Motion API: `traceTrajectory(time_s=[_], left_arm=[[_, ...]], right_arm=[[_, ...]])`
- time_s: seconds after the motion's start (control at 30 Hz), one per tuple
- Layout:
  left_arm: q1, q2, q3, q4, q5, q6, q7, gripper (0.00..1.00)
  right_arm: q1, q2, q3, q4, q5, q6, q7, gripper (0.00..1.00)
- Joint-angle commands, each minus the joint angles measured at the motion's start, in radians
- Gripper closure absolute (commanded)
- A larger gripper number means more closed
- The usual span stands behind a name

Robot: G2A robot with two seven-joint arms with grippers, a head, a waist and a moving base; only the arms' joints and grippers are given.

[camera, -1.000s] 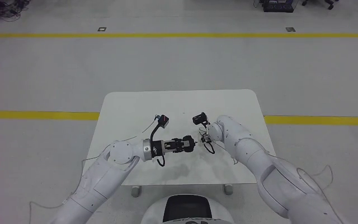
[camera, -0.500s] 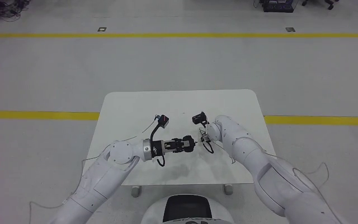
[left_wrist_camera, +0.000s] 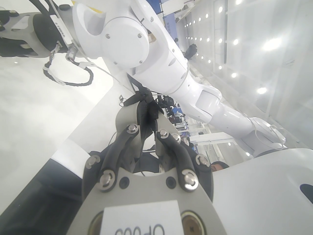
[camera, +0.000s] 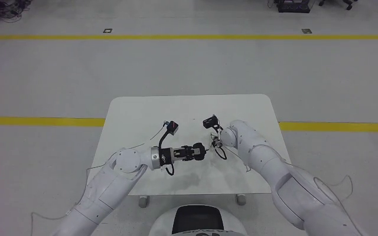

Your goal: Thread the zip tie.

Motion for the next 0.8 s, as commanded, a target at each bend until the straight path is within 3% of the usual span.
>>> traceTrajectory(time_s=[0.0, 0.5, 0.77], left_arm=[[0.0, 0.0, 0.0, 0.0, 0.0, 0.0, 0.0, 1.0], [0.0, 0.0, 0.0, 0.0, 0.0, 0.0, 0.0, 1.0], [0.0, 0.0, 0.0, 0.0, 0.0, 0.0, 0.0, 1.0]], right_arm=[[-0.011, 0.014, 0.015, -0.028, -0.007, 0.001, 0.007, 1.0], [-0.158, 0.123, 0.158, -0.342, -0.091, 0.021, 0.095, 1.0], [-0.237, 0.163, 0.231, -0.481, -0.13, 0.027, 0.134, 1.0]])
